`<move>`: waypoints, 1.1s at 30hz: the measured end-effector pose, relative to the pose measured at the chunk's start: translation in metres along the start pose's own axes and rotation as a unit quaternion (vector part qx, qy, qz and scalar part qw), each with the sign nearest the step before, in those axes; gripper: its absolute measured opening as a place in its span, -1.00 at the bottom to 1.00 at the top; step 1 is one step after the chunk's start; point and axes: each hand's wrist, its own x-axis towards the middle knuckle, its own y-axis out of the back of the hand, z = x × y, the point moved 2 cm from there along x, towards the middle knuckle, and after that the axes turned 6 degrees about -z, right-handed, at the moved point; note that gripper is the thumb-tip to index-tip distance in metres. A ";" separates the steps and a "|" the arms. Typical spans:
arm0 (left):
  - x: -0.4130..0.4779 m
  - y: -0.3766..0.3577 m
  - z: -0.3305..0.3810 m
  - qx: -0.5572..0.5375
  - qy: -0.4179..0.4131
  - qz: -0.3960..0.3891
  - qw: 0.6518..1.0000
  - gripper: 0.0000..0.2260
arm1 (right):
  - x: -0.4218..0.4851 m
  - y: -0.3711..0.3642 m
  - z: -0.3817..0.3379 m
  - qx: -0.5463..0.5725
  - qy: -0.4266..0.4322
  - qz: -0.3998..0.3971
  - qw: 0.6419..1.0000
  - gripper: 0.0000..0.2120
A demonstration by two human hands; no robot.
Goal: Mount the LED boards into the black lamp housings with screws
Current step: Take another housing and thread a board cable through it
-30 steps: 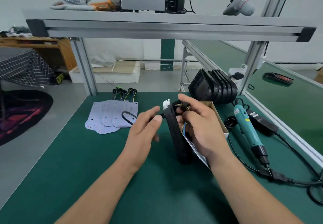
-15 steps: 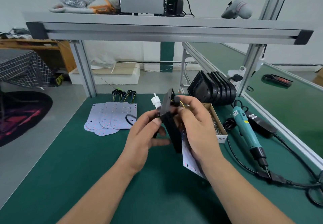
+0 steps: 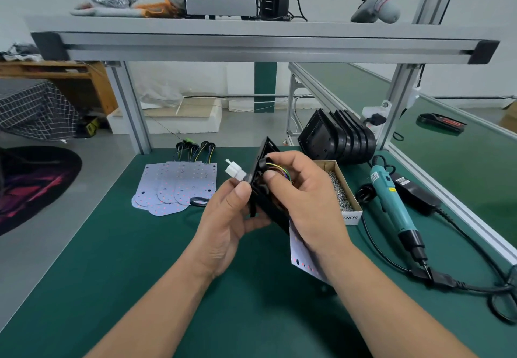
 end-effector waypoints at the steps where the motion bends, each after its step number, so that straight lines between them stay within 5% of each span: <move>1: 0.000 -0.001 0.000 -0.001 0.001 0.001 1.000 -0.13 | 0.000 0.000 -0.001 -0.001 0.002 -0.002 1.000 -0.85; 12: -0.002 -0.007 0.005 -0.020 -0.021 0.040 0.999 -0.03 | 0.008 0.004 0.006 -0.072 -0.013 -0.014 0.997 -0.90; 20: 0.001 0.009 0.003 -0.079 0.007 -0.021 0.997 -0.32 | 0.010 0.013 0.007 -0.051 -0.040 -0.011 0.998 -0.82; 25: 0.005 0.018 -0.001 -0.092 0.042 0.006 0.995 -0.72 | 0.010 0.011 0.005 -0.119 -0.051 -0.029 0.991 -0.82; 33: 0.002 0.014 -0.004 -0.090 0.036 0.022 0.995 -0.54 | 0.014 0.016 0.003 -0.248 -0.057 -0.068 0.965 -0.86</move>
